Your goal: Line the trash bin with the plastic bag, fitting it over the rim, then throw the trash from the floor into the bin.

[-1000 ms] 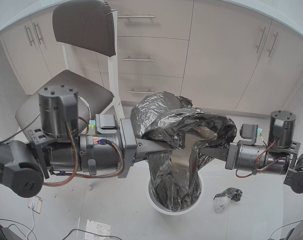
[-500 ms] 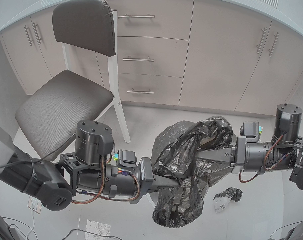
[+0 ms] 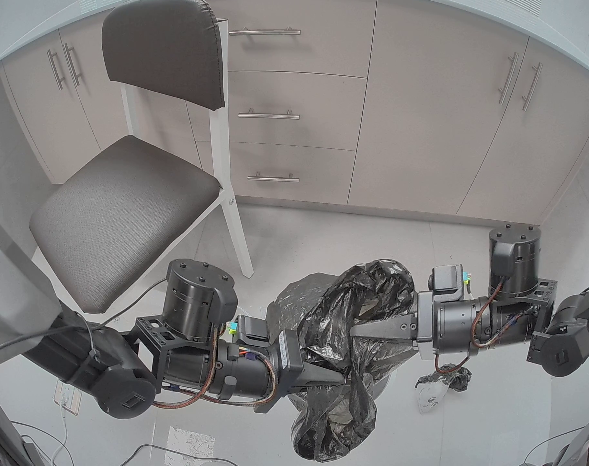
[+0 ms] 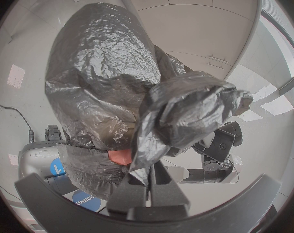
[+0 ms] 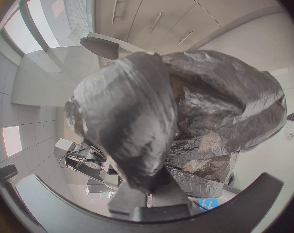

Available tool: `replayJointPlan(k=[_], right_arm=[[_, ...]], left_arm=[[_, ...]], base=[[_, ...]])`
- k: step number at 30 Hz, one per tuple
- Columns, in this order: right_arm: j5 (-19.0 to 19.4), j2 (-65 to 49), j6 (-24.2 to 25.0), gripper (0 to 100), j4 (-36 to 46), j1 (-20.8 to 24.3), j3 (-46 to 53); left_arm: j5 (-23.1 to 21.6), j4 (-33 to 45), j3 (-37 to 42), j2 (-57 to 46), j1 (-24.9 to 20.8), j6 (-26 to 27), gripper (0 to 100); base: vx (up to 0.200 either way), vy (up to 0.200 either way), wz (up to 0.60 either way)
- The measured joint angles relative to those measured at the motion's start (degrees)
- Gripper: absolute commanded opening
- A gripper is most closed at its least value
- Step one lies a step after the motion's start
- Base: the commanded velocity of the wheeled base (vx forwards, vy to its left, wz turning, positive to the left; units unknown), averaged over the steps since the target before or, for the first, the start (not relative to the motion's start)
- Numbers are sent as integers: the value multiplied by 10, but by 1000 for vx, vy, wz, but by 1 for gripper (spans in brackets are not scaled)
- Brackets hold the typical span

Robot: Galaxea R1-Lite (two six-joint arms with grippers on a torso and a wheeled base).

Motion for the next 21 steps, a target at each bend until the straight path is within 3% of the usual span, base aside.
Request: replayJointPlan(k=[10,21], right_arm=[[1,15,2,0,27,2,-5],[1,8,2,0,201,1,-36]], left_arm=[[-2,-19,3,32,-2,-4,0],[-1,-19,4,42,-20,-11,0]], base=[[0,0,0],[0,0,0]])
